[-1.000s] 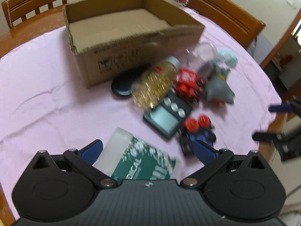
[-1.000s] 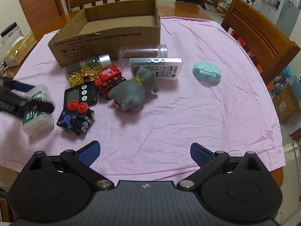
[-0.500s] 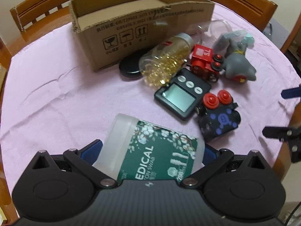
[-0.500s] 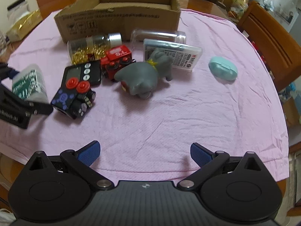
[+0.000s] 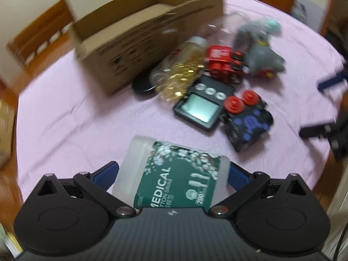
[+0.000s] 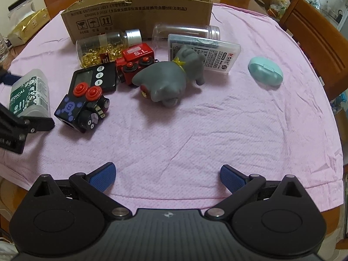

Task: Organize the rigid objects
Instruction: 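Grasp the MEDICAL swab tub with the left tool while the right tool approaches the toy cube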

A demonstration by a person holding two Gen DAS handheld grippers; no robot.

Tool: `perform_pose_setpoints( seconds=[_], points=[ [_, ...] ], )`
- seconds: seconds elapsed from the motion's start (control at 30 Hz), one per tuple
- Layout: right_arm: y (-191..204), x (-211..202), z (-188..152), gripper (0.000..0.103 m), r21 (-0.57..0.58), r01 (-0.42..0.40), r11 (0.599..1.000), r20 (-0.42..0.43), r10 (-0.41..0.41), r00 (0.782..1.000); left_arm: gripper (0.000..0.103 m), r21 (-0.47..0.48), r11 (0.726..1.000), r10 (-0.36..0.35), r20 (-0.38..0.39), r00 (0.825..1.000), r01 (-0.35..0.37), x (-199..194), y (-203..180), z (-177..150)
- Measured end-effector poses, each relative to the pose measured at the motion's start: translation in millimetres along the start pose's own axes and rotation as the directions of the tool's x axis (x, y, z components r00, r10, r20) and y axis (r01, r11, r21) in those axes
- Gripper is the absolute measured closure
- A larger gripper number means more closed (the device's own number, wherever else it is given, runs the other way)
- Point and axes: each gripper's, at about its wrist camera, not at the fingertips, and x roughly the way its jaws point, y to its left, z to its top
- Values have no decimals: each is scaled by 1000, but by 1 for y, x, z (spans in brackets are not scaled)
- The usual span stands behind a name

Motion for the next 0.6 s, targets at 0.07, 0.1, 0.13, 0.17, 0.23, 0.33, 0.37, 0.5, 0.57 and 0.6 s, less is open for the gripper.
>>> perform_pose_setpoints(
  seconds=[0.07, 0.1, 0.13, 0.17, 0.23, 0.33, 0.37, 0.5, 0.57, 0.6],
  points=[
    [0, 0, 0, 0, -6, -3, 1000, 3, 3, 1000, 2, 23, 1000, -20, -8, 1000, 20, 0, -1, 0],
    [0, 0, 0, 0, -9, -5, 1000, 6, 5, 1000, 3, 20, 999, -28, -12, 1000, 28, 0, 0, 0],
    [0, 0, 0, 0, -13, -6, 1000, 9, 7, 1000, 4, 20, 999, -32, -13, 999, 33, -1, 1, 0],
    [-1, 0, -1, 0, -16, -8, 1000, 13, 8, 1000, 8, 19, 999, -37, -12, 999, 37, -1, 3, 0],
    [-1, 0, -2, 0, -17, -9, 1000, 18, 9, 1000, 13, 6, 999, -47, -6, 999, 47, -2, 9, -1],
    [-1, -1, -3, 0, -18, -9, 1000, 25, 9, 1000, 16, -35, 997, -68, -1, 998, 68, -3, 20, -1],
    [-1, -1, -3, 0, -20, -10, 1000, 30, 10, 999, 16, -48, 997, -56, -3, 998, 56, -3, 24, -2],
    [-1, -2, -6, 0, -28, -13, 1000, 48, 14, 999, 16, -149, 989, 16, -20, 1000, -19, -1, 39, -3],
    [0, -2, -4, 0, -26, -15, 1000, 31, 16, 999, 16, -194, 978, 66, -29, 997, -70, -1, 46, -7],
    [1, -2, -2, 0, -28, -21, 999, 16, 22, 1000, 16, -214, 972, 91, -33, 995, -96, 0, 49, -8]
  ],
)
